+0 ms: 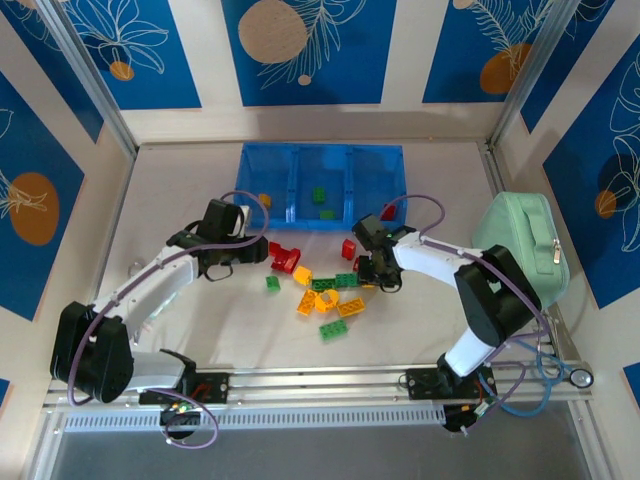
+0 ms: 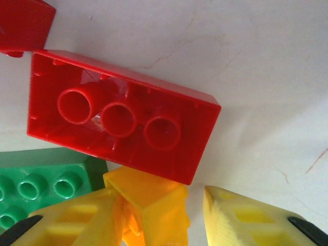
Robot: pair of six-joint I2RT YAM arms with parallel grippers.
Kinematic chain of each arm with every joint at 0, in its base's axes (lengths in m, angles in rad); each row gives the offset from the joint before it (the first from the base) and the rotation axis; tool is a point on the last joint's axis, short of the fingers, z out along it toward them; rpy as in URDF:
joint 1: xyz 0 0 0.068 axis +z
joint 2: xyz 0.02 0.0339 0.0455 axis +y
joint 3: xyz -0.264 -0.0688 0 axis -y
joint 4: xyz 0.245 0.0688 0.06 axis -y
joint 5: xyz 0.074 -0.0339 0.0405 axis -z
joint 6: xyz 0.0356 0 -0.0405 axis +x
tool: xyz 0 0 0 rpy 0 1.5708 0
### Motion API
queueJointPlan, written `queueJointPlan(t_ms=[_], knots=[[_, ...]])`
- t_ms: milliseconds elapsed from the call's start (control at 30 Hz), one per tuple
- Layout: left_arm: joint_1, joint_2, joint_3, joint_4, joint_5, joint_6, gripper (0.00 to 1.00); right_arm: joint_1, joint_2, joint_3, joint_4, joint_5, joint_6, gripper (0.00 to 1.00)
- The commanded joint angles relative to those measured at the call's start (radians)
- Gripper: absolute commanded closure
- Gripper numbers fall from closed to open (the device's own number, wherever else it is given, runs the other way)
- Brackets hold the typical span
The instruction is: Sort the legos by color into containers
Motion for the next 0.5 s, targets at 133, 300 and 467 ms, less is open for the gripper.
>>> queueJointPlan(t_ms=[133,300,467], knots=[[-0.009,-0.011,-0.001,0.017,0.018,-0.007,0.39,0.004,-0.039,0.002,-0.019,0.009,0.025,0.66],[-0.009,-0.009,-0.001,0.019,0.014,-0.004,0.39,0.015,-0.071,0.017,-0.043,0.023,0.028,0.73],[-0.009,-0.019,-0.004,0.015,-0.003,-0.003,0.40,0.042,-0.107,0.058,-0.104,0.060,0.034,0.76]])
